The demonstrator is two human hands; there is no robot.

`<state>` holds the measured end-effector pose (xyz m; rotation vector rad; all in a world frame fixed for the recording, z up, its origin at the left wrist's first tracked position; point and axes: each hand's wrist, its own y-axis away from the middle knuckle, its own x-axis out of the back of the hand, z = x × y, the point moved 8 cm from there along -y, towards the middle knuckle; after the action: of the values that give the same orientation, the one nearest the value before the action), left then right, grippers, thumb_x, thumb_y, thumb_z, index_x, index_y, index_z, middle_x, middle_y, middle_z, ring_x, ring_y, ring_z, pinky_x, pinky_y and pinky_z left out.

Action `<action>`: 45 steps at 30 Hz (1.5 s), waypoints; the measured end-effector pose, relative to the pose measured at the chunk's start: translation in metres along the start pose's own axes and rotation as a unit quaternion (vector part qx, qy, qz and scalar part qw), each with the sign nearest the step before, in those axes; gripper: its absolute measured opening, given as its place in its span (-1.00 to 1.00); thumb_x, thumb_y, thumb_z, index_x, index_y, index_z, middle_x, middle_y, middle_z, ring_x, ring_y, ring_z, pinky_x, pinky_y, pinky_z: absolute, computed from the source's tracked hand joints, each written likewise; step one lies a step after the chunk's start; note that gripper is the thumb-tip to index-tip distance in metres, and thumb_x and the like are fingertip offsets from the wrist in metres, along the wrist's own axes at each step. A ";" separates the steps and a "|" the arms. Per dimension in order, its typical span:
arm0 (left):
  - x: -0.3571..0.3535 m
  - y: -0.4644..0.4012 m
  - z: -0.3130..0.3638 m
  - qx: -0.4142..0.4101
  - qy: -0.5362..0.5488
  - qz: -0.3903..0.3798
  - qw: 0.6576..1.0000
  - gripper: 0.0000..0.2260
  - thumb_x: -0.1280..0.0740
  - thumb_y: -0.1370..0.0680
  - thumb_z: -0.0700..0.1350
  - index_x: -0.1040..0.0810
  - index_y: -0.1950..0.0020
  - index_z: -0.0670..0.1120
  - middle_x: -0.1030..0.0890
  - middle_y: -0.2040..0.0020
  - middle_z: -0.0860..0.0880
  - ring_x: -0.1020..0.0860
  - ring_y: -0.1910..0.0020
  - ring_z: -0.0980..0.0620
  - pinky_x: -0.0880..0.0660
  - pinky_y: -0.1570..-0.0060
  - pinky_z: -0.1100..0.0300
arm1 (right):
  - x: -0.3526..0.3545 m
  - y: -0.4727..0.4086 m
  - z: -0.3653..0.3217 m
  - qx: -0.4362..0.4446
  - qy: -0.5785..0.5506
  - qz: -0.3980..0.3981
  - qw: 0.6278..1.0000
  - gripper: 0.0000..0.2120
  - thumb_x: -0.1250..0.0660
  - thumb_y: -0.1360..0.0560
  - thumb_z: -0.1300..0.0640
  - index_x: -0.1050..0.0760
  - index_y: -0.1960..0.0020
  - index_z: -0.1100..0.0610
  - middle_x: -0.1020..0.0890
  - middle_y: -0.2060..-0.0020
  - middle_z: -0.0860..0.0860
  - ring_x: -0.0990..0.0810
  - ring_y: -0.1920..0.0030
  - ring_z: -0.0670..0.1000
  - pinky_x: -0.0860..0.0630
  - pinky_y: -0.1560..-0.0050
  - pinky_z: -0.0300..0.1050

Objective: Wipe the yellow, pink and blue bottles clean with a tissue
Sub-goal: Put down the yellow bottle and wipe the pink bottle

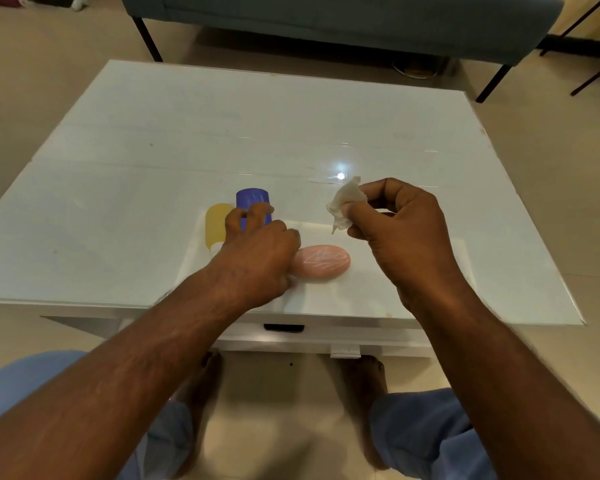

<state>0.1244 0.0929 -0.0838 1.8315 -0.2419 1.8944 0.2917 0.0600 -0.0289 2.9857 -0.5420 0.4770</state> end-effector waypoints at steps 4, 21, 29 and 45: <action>0.000 0.000 -0.003 -0.005 0.009 0.012 1.000 -0.66 -0.41 -0.53 0.01 -0.52 -0.30 0.10 -0.57 -0.26 0.05 -0.17 -0.53 -0.10 -0.02 -0.43 -0.20 | 0.001 -0.001 -0.001 0.007 0.023 0.003 1.000 -0.92 -0.45 -0.53 0.16 -0.69 0.00 0.04 -0.73 0.11 -0.08 -0.72 0.17 -0.04 -0.72 0.06 -0.06; 0.014 0.006 -0.019 0.132 0.787 0.006 0.603 -0.83 -0.31 -0.63 -0.08 -0.66 -0.14 -0.05 -0.72 -0.15 -0.01 -0.65 -0.20 -0.05 -0.48 -0.34 -0.02 | -0.006 0.003 -0.016 0.061 -0.043 -0.023 0.997 -0.86 -0.39 -0.61 0.19 -0.67 -0.12 0.07 -0.73 0.01 -0.03 -0.74 0.01 0.01 -0.73 -0.03 -0.05; 0.020 0.008 -0.008 0.091 0.799 0.028 0.594 -0.75 -0.27 -0.65 -0.18 -0.61 -0.28 -0.17 -0.69 -0.19 -0.14 -0.65 -0.21 -0.08 -0.56 -0.26 0.06 | -0.017 0.017 -0.042 0.236 0.039 -0.047 0.970 -0.83 -0.46 -0.52 0.23 -0.76 -0.08 0.11 -0.71 -0.05 -0.02 -0.70 -0.11 -0.03 -0.68 -0.11 -0.05; 0.048 0.019 -0.049 0.105 0.778 0.162 0.598 -0.74 -0.21 -0.68 -0.09 -0.54 -0.34 -0.04 -0.68 -0.23 -0.02 -0.65 -0.22 0.01 -0.52 -0.31 -0.06 | -0.028 0.038 -0.035 0.261 0.116 -0.110 0.952 -0.86 -0.50 -0.49 0.10 -0.76 -0.02 0.07 -0.71 0.03 -0.08 -0.68 0.02 -0.08 -0.66 0.08 -0.19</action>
<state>0.0727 0.1091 -0.0370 -0.3899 0.3138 3.0359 0.2431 0.0379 -0.0040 3.3391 -0.0573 1.0793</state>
